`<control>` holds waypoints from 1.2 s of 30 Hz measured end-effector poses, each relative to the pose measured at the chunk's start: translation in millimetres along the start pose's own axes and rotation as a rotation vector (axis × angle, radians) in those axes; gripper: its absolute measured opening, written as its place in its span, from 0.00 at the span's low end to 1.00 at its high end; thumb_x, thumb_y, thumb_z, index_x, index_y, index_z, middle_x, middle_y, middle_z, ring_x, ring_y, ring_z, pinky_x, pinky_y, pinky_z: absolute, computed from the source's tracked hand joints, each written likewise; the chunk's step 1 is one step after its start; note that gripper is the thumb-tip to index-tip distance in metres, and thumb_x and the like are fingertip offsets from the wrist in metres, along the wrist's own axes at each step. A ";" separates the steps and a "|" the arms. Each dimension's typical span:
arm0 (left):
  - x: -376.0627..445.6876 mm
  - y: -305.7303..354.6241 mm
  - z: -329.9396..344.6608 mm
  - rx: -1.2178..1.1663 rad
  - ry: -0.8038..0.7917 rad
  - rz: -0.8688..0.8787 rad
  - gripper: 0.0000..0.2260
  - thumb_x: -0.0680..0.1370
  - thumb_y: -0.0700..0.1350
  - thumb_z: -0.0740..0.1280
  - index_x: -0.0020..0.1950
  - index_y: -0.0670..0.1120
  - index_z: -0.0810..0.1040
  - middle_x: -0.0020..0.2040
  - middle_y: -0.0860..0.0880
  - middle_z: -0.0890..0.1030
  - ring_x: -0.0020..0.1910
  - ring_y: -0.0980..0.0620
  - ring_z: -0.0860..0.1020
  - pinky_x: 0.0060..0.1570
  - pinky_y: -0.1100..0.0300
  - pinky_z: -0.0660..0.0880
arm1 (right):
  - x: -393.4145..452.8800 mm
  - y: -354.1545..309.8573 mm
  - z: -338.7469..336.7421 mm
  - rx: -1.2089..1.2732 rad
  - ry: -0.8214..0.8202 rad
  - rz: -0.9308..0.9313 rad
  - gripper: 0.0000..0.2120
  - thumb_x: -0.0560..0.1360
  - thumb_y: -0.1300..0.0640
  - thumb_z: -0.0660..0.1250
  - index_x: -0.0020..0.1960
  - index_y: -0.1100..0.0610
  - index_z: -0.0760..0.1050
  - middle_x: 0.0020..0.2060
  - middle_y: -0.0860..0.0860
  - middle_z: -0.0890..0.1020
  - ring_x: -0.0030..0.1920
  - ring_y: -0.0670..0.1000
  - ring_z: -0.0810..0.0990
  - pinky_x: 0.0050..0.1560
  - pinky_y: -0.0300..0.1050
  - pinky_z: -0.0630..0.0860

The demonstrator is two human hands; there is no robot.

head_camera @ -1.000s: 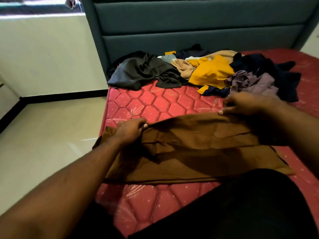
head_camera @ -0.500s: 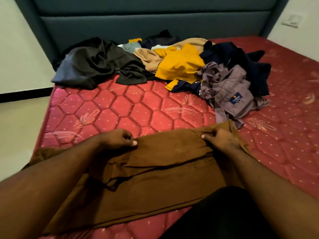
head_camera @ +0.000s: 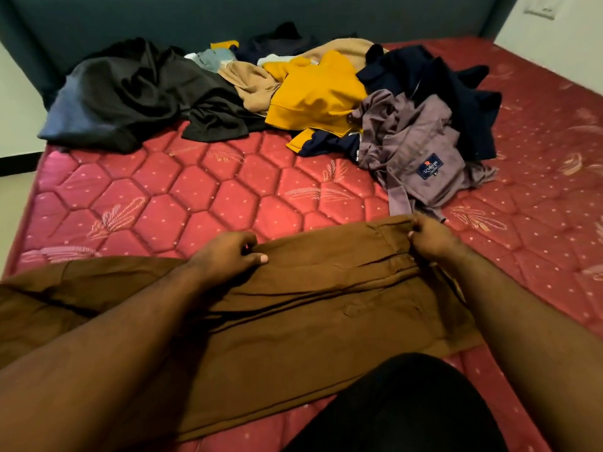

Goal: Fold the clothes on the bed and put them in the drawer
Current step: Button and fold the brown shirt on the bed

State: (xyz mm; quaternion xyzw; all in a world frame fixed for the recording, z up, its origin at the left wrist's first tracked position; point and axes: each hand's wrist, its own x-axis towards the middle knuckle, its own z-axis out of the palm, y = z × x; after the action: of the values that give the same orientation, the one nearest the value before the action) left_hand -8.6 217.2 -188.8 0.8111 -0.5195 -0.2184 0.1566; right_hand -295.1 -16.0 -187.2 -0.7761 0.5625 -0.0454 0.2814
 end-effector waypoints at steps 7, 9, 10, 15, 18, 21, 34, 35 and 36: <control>-48.3 -26.9 15.3 0.328 0.232 -0.106 0.36 0.74 0.72 0.51 0.78 0.56 0.54 0.76 0.47 0.59 0.76 0.44 0.57 0.69 0.38 0.58 | -21.5 -13.5 11.3 -0.423 0.291 -0.016 0.14 0.78 0.58 0.58 0.64 0.57 0.65 0.59 0.62 0.73 0.59 0.65 0.74 0.56 0.58 0.72; -75.0 -27.4 20.6 0.288 0.299 -0.086 0.35 0.74 0.72 0.46 0.78 0.59 0.50 0.80 0.50 0.52 0.78 0.45 0.49 0.71 0.37 0.50 | -43.4 -42.8 23.2 -0.486 0.398 -0.275 0.18 0.78 0.51 0.61 0.66 0.56 0.67 0.60 0.59 0.72 0.60 0.63 0.73 0.56 0.57 0.72; -86.6 -27.5 25.3 0.283 0.280 -0.073 0.35 0.73 0.73 0.43 0.78 0.61 0.50 0.80 0.51 0.50 0.79 0.46 0.47 0.72 0.36 0.49 | -55.6 -57.0 32.3 -0.446 0.315 -0.408 0.22 0.77 0.47 0.60 0.68 0.54 0.66 0.63 0.58 0.71 0.62 0.61 0.72 0.58 0.57 0.71; -112.8 -31.3 55.0 0.372 0.099 -0.196 0.39 0.69 0.76 0.32 0.78 0.64 0.45 0.81 0.50 0.42 0.78 0.43 0.40 0.68 0.27 0.44 | -83.1 -72.0 81.1 -0.629 -0.488 -0.319 0.32 0.77 0.30 0.47 0.75 0.34 0.37 0.77 0.44 0.35 0.77 0.53 0.37 0.71 0.70 0.40; -126.3 -31.2 38.7 0.391 0.155 -0.247 0.38 0.72 0.75 0.44 0.76 0.59 0.61 0.80 0.45 0.49 0.78 0.39 0.42 0.65 0.25 0.40 | -83.6 -111.7 73.5 -0.809 -0.505 -0.249 0.35 0.75 0.29 0.50 0.75 0.34 0.36 0.76 0.44 0.34 0.77 0.56 0.37 0.68 0.75 0.41; -133.5 -40.3 39.7 0.415 0.121 -0.212 0.38 0.73 0.75 0.44 0.78 0.58 0.57 0.81 0.48 0.51 0.79 0.42 0.43 0.67 0.25 0.43 | -97.9 -135.7 86.7 -0.659 -0.316 -0.444 0.35 0.77 0.33 0.53 0.77 0.38 0.42 0.79 0.47 0.43 0.78 0.55 0.43 0.72 0.69 0.44; -129.3 -48.6 -12.3 0.310 0.187 -0.352 0.38 0.76 0.72 0.46 0.80 0.54 0.41 0.80 0.52 0.39 0.77 0.40 0.34 0.57 0.26 0.26 | -107.9 -106.9 100.1 -0.544 -0.122 -0.331 0.43 0.66 0.22 0.38 0.77 0.38 0.42 0.79 0.46 0.43 0.78 0.52 0.39 0.72 0.66 0.39; -117.9 -25.9 -0.4 0.270 0.195 -0.219 0.34 0.79 0.67 0.49 0.80 0.54 0.43 0.80 0.53 0.42 0.78 0.43 0.37 0.63 0.28 0.29 | -112.8 -119.1 111.8 -0.534 -0.160 -0.444 0.43 0.66 0.23 0.36 0.77 0.38 0.43 0.79 0.45 0.45 0.78 0.51 0.40 0.73 0.64 0.39; -108.2 -8.0 13.1 0.213 0.160 -0.127 0.31 0.81 0.63 0.50 0.80 0.53 0.44 0.80 0.53 0.45 0.79 0.47 0.40 0.69 0.32 0.34 | -117.6 -128.0 125.5 -0.527 -0.218 -0.516 0.43 0.65 0.23 0.35 0.77 0.37 0.43 0.79 0.44 0.44 0.78 0.50 0.40 0.74 0.62 0.39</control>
State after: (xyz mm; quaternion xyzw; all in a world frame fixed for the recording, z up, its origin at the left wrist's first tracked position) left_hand -48.6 318.8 -183.1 0.8691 -0.4734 -0.1064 0.0965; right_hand -180.7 164.8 -200.9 -0.9381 0.3080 0.1143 0.1100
